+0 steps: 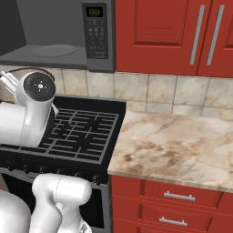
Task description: The microwave is finished heating the shrimp and broccoli. Take the bowl containing the food and place it on the dining counter.
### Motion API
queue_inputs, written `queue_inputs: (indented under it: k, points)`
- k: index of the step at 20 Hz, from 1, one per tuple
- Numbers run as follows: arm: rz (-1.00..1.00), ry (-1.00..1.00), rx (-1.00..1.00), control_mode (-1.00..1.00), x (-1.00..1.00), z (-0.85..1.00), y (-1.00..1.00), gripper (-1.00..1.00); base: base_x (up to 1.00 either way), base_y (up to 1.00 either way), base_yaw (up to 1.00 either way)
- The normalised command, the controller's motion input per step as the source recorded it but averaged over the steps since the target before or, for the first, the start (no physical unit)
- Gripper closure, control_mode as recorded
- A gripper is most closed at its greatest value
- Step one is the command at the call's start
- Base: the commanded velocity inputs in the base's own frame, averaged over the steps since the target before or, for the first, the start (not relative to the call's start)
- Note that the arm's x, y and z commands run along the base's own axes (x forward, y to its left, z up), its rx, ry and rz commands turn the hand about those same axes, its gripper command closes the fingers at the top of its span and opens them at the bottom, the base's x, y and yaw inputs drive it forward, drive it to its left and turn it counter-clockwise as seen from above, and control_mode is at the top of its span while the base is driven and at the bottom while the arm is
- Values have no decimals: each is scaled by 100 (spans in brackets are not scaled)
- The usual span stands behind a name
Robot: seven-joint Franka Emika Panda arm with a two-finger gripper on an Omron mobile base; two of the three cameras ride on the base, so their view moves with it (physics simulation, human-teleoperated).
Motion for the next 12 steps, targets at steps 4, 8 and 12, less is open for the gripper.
queue_inputs:
  k: [4, 8, 12]
  points:
    - [0, 0, 0, -100, -9, -11, -15, 100, 0, 0, 0]
    - [0, 0, 0, -100, 0, 0, 0, 100, 0, 0, 0]
    - [0, 0, 0, -100, 0, 0, 0, 100, 0, 0, 0]
